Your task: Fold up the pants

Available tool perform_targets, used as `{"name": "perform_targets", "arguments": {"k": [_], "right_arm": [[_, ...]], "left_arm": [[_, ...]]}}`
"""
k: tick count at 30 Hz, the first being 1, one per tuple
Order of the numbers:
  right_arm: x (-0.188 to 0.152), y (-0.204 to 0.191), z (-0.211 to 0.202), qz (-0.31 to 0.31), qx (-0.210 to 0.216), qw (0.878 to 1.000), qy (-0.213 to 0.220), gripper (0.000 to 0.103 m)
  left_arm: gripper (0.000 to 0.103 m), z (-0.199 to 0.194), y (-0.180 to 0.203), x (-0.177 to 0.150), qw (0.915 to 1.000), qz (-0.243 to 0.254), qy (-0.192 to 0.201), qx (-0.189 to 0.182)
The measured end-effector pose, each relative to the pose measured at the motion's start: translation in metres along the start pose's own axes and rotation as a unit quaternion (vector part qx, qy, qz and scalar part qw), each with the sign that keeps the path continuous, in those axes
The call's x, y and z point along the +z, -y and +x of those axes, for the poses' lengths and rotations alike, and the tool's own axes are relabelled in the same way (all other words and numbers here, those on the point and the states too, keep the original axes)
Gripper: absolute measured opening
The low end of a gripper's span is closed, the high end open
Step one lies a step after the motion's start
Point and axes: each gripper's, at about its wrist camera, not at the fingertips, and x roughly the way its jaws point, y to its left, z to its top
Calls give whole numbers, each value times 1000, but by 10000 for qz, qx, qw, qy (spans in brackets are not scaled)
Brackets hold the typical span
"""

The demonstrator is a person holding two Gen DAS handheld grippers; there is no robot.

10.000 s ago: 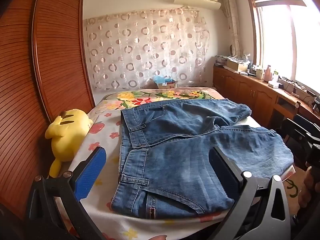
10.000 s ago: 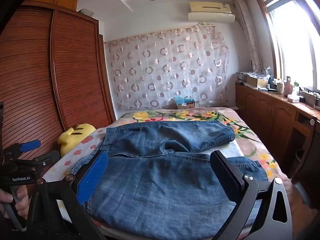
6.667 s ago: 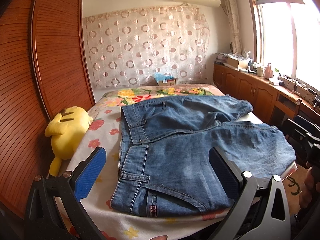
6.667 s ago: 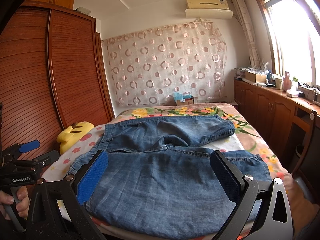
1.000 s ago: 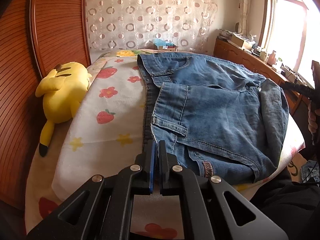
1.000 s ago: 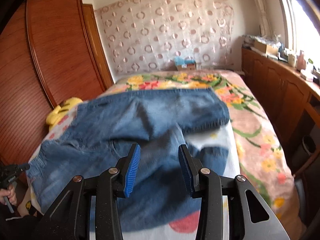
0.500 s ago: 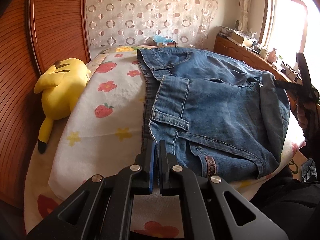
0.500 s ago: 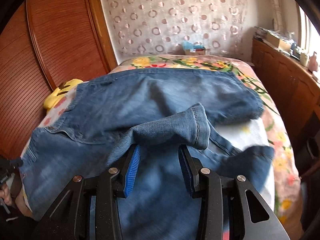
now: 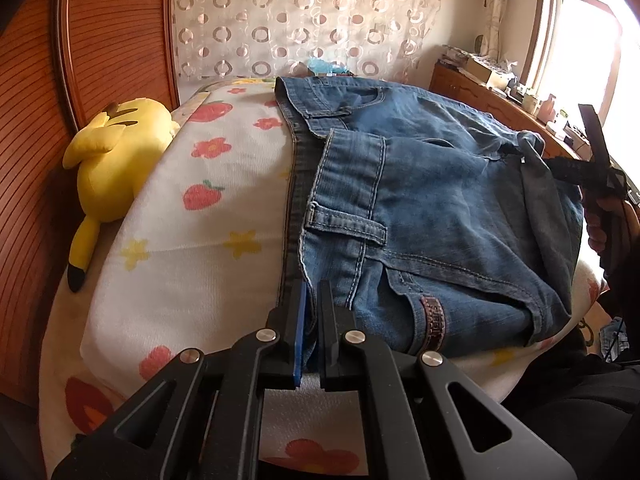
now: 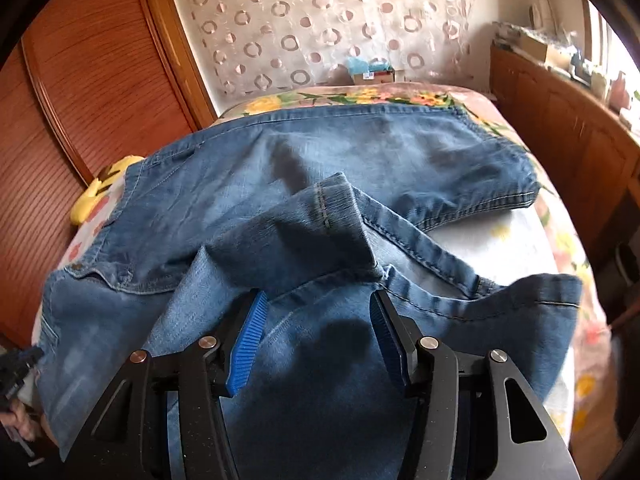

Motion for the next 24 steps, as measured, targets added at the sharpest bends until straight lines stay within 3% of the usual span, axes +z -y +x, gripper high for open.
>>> {"name": "perform_targets", "arguments": {"k": [5, 7, 9, 15, 19, 24], "right_arm": [[8, -6, 16, -17, 75, 10000, 31, 54], [9, -6, 21, 7, 121, 9999, 4, 37], [9, -5, 26, 5, 163, 9999, 2, 4], [3, -6, -8, -79, 125, 9984, 541, 0], [-4, 3, -50, -149, -112, 9943, 1054, 0], [-9, 26, -80, -31, -203, 9915, 1283, 0]], "left_arm": [[4, 3, 0, -2, 10000, 0, -44, 14], [5, 3, 0, -3, 10000, -22, -50, 8], [7, 4, -1, -3, 10000, -41, -71, 1], [18, 3, -6, -2, 9999, -130, -70, -37], [36, 0, -9, -1, 9999, -138, -29, 61], [39, -4, -14, 2, 9997, -218, 48, -108]]}}
